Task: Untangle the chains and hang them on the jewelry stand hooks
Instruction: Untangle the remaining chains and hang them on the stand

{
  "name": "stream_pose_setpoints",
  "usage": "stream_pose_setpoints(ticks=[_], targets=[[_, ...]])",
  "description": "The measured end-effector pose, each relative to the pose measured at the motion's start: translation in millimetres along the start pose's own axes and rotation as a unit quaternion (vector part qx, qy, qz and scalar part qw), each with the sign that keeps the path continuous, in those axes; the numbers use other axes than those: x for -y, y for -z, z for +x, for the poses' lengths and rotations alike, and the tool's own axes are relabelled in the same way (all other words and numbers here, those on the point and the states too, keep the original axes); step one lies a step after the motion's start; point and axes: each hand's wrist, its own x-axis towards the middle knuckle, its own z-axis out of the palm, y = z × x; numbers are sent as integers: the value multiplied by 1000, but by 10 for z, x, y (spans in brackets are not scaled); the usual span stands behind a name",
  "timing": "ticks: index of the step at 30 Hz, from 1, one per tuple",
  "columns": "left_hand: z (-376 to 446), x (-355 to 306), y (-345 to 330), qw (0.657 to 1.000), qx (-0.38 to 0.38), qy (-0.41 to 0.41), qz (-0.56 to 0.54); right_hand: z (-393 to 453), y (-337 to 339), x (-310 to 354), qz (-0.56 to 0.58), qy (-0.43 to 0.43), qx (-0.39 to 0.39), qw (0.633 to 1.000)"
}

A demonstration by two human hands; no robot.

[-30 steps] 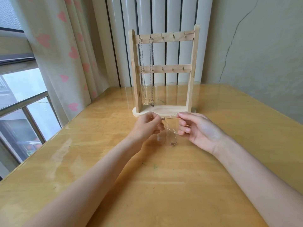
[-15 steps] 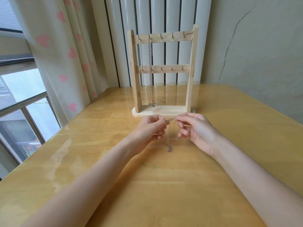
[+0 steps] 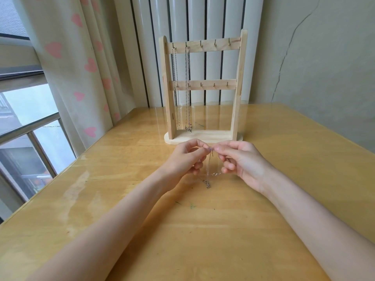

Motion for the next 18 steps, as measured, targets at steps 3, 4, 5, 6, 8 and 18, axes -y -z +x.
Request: stream_pose_setpoints(ticks=[3, 4, 5, 6, 8, 18], targets=[[1, 0, -7, 1000, 6, 1, -4, -18, -14, 10, -18, 12, -11, 1000], [3, -1, -10, 1000, 5, 2, -2, -24, -15, 13, -27, 16, -16, 999], [3, 0, -10, 1000, 1, 3, 2, -29, -14, 19, -40, 20, -21, 999], [4, 2, -8, 1000, -4, 4, 9, -36, -12, 22, -56, 22, -25, 998], [8, 8, -7, 1000, -14, 1, 23, -49, -10, 26, -85, 33, -32, 995], [13, -2, -26, 988, -41, -102, 107, 0, -11, -10, -82, 21, -45, 995]])
